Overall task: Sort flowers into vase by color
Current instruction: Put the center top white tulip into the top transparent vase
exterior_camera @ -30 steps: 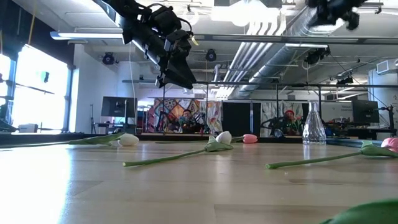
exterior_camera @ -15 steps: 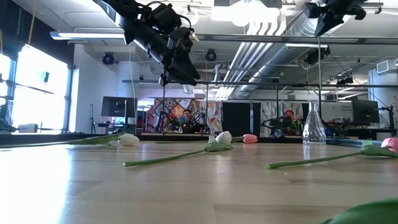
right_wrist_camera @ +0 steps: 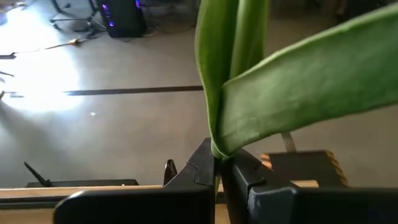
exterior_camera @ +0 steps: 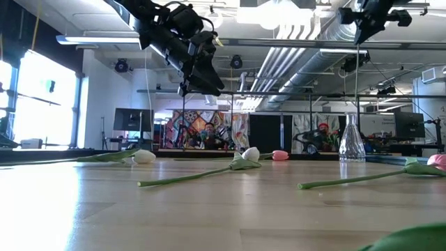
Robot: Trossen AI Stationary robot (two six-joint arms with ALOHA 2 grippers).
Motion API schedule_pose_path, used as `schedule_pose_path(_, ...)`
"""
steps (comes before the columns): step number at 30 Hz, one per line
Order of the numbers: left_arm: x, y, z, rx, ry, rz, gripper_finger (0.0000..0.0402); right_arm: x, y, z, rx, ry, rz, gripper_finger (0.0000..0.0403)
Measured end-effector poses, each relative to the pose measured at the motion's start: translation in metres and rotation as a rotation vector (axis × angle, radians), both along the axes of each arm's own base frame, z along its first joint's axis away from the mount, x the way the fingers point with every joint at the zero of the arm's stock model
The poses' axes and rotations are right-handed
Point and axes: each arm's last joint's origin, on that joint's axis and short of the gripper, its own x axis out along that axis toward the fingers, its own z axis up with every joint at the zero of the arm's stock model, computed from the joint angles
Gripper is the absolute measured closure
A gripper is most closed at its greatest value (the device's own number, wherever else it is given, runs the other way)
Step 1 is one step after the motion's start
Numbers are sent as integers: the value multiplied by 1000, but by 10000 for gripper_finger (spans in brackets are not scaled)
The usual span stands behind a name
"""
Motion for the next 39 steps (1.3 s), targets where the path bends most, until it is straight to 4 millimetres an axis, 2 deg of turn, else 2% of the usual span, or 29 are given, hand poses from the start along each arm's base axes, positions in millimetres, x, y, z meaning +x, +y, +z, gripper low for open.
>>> schedule_pose_path(19, 3, 3, 3, 69, -29, 30, 291, 19, -12, -11, 1, -15, -156, 403)
schedule_pose_path(39, 1, 7, 3, 108, -21, 32, 291, 45, -19, -31, 72, 44, -180, 403)
